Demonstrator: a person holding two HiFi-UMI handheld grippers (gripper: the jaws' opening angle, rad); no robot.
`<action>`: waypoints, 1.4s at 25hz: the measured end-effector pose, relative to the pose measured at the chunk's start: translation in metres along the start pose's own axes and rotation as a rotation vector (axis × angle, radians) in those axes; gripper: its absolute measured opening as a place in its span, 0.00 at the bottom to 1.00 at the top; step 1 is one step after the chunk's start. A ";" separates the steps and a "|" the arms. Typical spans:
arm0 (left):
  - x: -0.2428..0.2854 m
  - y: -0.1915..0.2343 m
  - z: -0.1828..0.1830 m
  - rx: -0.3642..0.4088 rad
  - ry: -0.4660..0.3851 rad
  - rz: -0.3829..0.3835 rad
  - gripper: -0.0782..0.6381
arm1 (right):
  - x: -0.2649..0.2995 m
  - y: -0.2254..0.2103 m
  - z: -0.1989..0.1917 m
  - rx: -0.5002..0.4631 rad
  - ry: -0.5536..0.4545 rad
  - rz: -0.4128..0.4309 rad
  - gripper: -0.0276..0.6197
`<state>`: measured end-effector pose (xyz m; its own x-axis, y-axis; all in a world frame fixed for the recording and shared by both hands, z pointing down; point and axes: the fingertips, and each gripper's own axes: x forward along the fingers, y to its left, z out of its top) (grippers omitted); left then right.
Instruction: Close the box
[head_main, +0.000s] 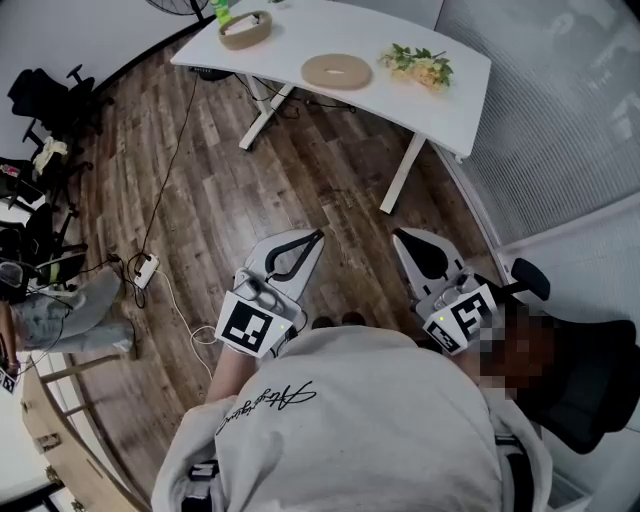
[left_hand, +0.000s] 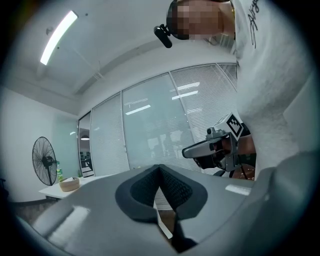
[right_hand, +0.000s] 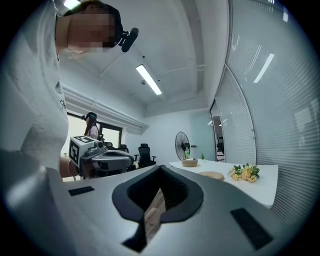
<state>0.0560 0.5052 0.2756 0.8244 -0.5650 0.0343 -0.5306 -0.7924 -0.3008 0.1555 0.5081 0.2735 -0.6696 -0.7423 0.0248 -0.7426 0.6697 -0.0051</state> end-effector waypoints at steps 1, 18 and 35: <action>0.000 0.000 0.001 -0.007 -0.003 0.002 0.11 | 0.000 -0.001 0.000 0.005 -0.002 -0.007 0.04; -0.001 0.017 0.008 -0.210 -0.069 0.085 0.12 | -0.004 -0.012 -0.002 0.066 -0.017 -0.066 0.07; -0.009 0.014 0.005 -0.211 -0.056 0.100 0.61 | -0.006 -0.015 -0.003 0.075 -0.035 -0.115 0.63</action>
<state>0.0420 0.5005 0.2663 0.7719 -0.6345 -0.0403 -0.6351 -0.7667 -0.0940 0.1702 0.5024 0.2764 -0.5794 -0.8150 -0.0054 -0.8123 0.5779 -0.0790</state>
